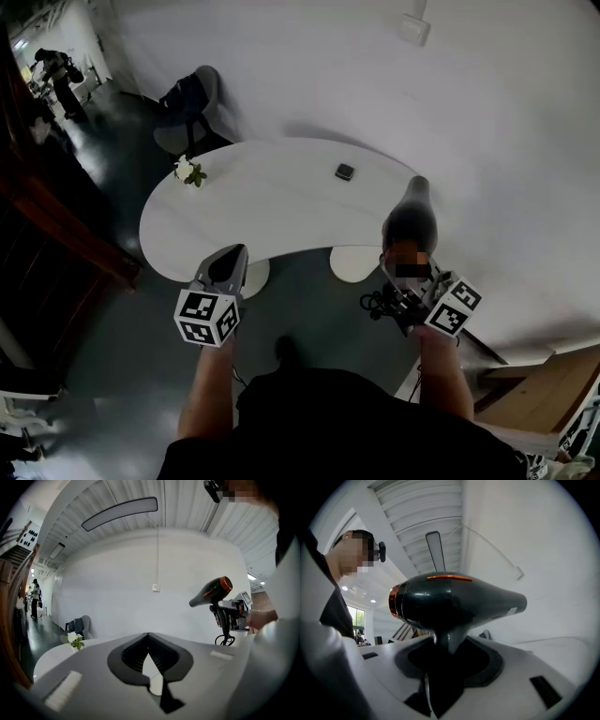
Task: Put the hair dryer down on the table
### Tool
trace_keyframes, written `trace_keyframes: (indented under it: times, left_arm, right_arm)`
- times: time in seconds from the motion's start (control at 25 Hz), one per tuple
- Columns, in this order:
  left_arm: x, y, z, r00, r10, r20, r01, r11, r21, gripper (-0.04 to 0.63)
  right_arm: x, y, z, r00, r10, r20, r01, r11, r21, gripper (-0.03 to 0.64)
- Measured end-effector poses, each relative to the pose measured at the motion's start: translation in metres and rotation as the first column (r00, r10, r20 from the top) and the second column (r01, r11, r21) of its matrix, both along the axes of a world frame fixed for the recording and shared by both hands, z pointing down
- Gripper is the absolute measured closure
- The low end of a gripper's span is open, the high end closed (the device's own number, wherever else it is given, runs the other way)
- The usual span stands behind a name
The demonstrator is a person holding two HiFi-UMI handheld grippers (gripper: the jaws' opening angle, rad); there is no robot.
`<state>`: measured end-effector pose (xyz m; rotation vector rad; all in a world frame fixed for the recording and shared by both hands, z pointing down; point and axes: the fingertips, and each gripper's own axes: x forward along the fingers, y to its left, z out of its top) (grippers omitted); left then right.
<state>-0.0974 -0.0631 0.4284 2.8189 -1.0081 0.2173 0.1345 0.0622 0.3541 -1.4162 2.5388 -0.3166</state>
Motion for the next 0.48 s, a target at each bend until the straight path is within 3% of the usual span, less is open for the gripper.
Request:
trace_keyframes:
  times: [0.48]
  left_arm:
    - [-0.029,-0.118,0.007,1.000,0.001,-0.016,-0.001,1.000,-0.018,0.586]
  right_arm:
    - [-0.034,-0.125,-0.004,1.000,-0.011,0.018,0.011,1.000,-0.006,0.434]
